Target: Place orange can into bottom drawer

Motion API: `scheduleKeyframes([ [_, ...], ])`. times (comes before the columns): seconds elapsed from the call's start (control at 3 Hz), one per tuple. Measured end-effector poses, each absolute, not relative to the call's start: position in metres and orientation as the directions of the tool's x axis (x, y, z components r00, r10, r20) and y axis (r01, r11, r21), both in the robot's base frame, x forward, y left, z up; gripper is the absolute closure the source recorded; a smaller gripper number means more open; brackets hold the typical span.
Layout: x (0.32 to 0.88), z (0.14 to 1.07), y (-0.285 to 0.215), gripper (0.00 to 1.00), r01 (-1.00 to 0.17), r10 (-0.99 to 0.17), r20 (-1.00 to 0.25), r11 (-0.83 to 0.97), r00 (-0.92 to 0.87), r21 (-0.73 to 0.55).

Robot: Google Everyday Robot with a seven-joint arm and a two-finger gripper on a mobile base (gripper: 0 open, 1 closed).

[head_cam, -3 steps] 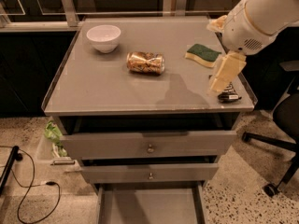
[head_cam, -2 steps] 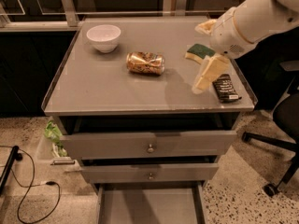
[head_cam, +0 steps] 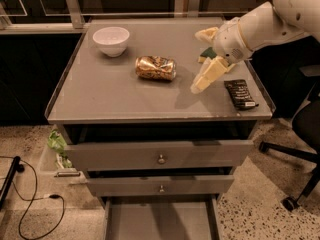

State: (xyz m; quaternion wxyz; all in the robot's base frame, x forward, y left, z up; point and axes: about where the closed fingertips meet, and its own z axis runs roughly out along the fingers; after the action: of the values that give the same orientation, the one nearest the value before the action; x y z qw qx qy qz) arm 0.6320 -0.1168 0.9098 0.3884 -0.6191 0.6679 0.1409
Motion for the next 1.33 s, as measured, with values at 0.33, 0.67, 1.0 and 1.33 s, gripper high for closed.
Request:
scheduleKeyframes([
  [0.33,0.645,0.897,-0.093,0.00,-0.964,-0.663,-0.746,0.150,0.066,-0.219],
  [0.67,0.653,0.883,-0.075,0.00,-0.979,-0.639,-0.767,0.116,0.057,-0.169],
  [1.0,0.663,0.871,-0.061,0.00,-0.983,-0.662,-0.748,0.100,0.050,-0.154],
  [1.33,0.676,0.866,-0.054,0.00,-0.979,-0.701,-0.711,0.111,0.044,-0.171],
])
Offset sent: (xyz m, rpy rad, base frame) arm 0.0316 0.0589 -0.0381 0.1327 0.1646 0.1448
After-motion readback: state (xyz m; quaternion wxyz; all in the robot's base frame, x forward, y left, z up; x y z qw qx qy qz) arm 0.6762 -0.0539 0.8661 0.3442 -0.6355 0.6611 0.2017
